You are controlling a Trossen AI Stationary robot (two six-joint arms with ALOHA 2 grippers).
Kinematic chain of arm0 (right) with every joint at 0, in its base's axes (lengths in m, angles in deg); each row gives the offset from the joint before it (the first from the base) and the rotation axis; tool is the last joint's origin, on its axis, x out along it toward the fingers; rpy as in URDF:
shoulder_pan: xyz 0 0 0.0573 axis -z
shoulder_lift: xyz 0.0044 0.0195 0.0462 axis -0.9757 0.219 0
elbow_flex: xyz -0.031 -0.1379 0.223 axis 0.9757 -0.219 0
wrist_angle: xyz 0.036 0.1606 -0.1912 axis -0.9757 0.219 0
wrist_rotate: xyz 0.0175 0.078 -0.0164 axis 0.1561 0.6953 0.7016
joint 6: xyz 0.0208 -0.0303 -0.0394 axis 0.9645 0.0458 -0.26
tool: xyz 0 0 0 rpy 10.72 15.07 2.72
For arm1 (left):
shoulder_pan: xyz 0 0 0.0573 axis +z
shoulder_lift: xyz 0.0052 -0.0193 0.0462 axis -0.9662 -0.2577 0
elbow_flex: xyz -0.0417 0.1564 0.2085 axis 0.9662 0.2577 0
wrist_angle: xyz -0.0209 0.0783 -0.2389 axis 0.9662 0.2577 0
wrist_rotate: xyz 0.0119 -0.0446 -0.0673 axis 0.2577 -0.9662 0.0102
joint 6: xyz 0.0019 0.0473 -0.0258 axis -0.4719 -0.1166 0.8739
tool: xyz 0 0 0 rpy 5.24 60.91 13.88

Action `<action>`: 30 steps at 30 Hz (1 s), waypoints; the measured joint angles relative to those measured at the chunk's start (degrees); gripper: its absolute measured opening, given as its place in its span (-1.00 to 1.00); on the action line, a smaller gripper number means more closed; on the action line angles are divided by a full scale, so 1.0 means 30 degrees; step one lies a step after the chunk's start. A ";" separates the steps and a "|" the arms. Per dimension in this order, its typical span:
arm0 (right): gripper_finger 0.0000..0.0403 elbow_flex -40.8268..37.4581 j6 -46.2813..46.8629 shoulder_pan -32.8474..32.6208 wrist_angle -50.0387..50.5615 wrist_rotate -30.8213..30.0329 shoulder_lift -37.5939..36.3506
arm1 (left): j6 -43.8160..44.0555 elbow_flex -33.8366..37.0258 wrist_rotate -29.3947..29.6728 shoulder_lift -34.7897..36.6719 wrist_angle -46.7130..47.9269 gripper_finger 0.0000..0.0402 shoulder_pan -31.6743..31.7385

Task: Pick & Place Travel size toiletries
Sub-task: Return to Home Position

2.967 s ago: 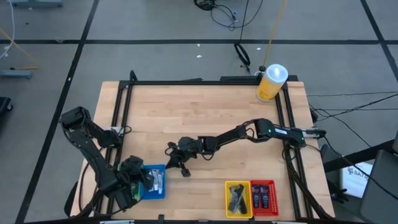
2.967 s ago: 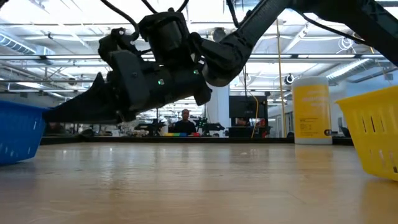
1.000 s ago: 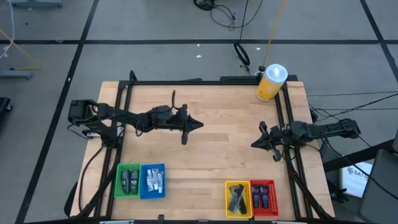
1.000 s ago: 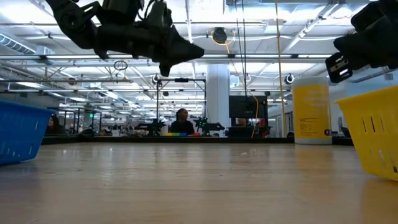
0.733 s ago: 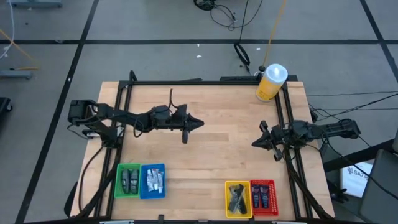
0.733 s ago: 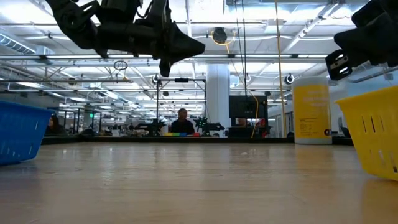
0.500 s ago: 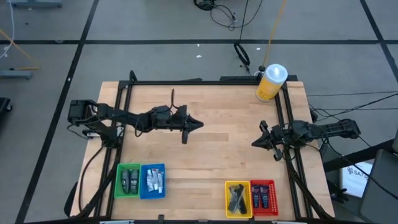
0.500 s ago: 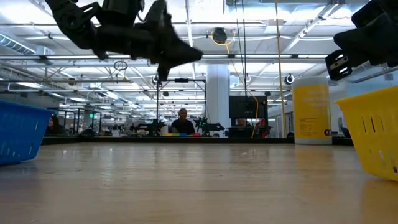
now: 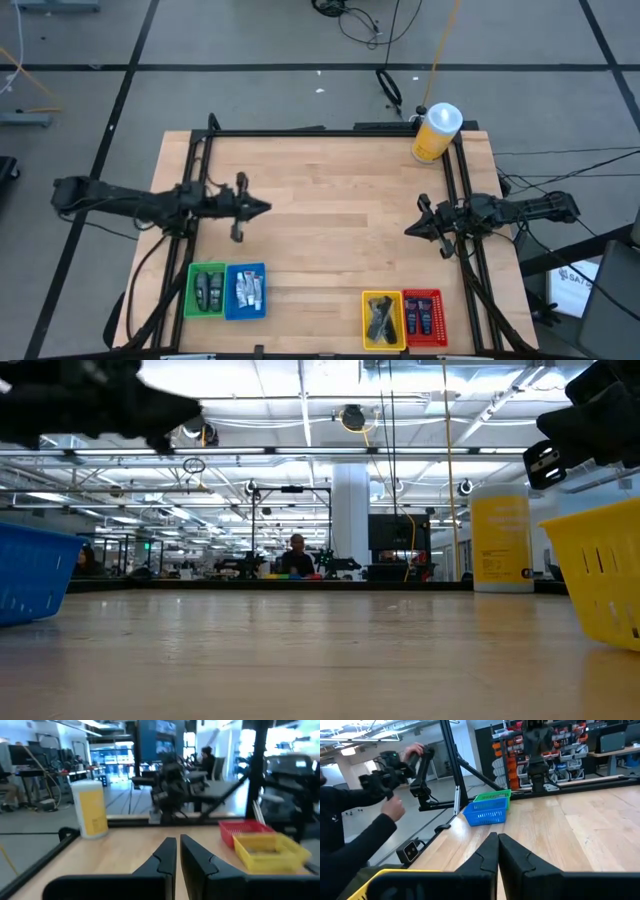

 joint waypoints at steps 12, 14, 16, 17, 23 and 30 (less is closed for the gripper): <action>-1.00 -0.0007 0.0005 -0.0007 0.0006 0.0000 0.0000 | -0.0712 0.3919 0.0171 0.9224 0.5611 -0.87 -0.0291; -1.00 -0.0007 0.0005 -0.0007 -0.0007 -0.0007 -0.0007 | -0.0610 0.3897 0.0183 1.0316 0.7010 -0.87 -0.0283; -1.00 -0.0007 0.0005 -0.0007 0.0000 -0.0007 0.0001 | -0.0523 0.3902 0.0197 1.1373 0.8434 -0.87 -0.0276; -1.00 -0.0007 0.0005 -0.0007 0.0000 -0.0007 0.0000 | -0.0523 0.3902 0.0197 1.1893 0.9129 -0.87 -0.0276; -1.00 -0.0007 0.0005 -0.0005 0.0003 -0.0007 0.0003 | -0.0478 0.3851 0.0529 1.3914 1.1606 -0.87 -0.0286; -1.00 -0.0007 0.0004 -0.0007 0.0007 -0.0007 0.0000 | -0.1422 0.3837 0.1000 1.4159 1.1739 -0.87 -0.0276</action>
